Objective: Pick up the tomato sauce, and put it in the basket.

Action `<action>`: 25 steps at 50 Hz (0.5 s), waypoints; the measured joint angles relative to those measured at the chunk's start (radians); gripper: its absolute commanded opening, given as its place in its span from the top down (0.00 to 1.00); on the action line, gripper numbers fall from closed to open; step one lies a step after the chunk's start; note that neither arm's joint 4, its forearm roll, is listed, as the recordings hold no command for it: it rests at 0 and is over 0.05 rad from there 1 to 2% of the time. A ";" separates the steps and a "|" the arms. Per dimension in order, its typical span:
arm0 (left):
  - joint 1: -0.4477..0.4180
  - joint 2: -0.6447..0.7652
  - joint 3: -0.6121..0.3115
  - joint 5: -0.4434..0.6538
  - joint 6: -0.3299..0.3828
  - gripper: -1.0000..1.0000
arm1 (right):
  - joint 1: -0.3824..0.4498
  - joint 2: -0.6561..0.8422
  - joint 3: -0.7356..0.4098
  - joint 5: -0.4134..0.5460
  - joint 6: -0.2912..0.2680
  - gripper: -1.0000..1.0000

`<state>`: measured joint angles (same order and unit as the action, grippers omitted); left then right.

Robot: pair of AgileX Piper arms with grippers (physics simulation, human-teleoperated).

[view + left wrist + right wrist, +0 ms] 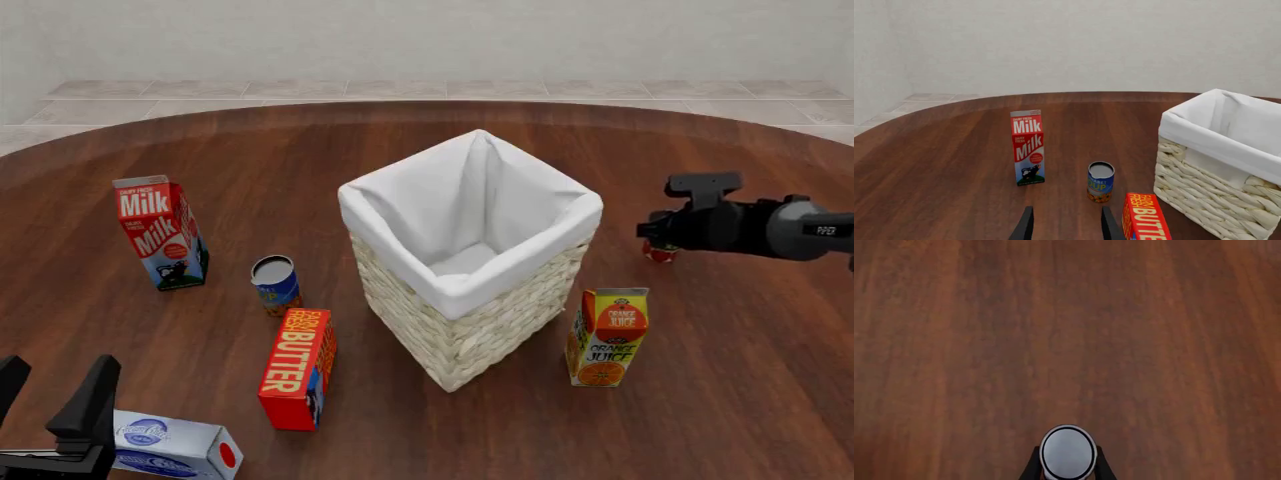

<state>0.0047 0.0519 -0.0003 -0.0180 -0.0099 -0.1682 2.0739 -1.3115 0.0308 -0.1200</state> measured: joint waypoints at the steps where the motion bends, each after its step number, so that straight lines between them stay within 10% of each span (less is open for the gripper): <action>1: 0.000 0.000 0.000 0.000 0.000 0.00 | 0.001 -0.008 0.006 0.001 0.000 1.00; 25: 0.000 0.000 0.000 0.000 0.000 0.00 | 0.020 -0.363 0.228 0.070 0.002 1.00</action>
<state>0.0047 0.0519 -0.0003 -0.0180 -0.0099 -0.1481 1.7105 -1.0840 0.1010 -0.1181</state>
